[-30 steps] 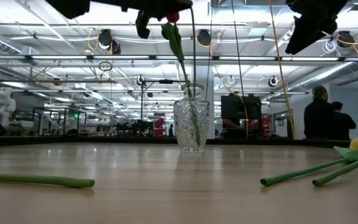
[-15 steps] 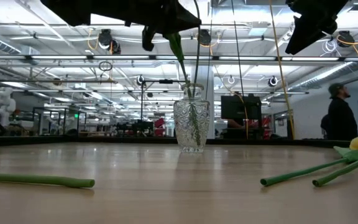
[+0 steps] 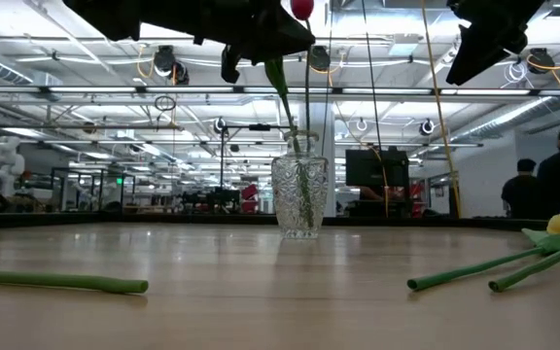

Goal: Sort flowers into vase by color
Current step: Put the red flower into the transparent vase, then put the black flower into the transparent vase

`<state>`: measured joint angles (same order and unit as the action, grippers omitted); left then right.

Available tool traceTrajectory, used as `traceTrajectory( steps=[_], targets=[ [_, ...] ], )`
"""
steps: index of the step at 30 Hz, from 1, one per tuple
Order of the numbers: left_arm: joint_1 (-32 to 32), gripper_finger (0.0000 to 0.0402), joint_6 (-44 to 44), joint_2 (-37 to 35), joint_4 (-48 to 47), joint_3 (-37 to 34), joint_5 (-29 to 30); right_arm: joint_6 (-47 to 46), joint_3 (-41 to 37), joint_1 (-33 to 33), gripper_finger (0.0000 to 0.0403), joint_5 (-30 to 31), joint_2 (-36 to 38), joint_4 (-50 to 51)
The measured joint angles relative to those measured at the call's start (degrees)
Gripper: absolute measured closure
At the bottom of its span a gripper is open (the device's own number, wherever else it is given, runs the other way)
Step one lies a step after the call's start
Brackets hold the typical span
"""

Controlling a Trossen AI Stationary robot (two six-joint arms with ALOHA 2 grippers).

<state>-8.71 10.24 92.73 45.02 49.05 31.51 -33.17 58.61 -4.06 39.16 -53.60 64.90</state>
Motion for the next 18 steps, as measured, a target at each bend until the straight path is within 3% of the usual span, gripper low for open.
traceTrajectory(
  steps=[5,12,18],
  targets=[
    [0.0,0.0295,5.6,0.0,-1.2,0.0,0.0,0.0,0.0,0.0,0.0216,0.0,0.0,0.0],
    [0.0,0.0228,3.9,0.0,-0.9,0.0,0.1,-0.2,0.0,0.0,0.0216,-0.1,0.0,0.0],
    [-0.9,0.0218,2.6,-0.7,-0.8,0.8,0.3,-0.7,0.0,0.0,0.0216,-0.2,0.0,0.0]
  ],
)
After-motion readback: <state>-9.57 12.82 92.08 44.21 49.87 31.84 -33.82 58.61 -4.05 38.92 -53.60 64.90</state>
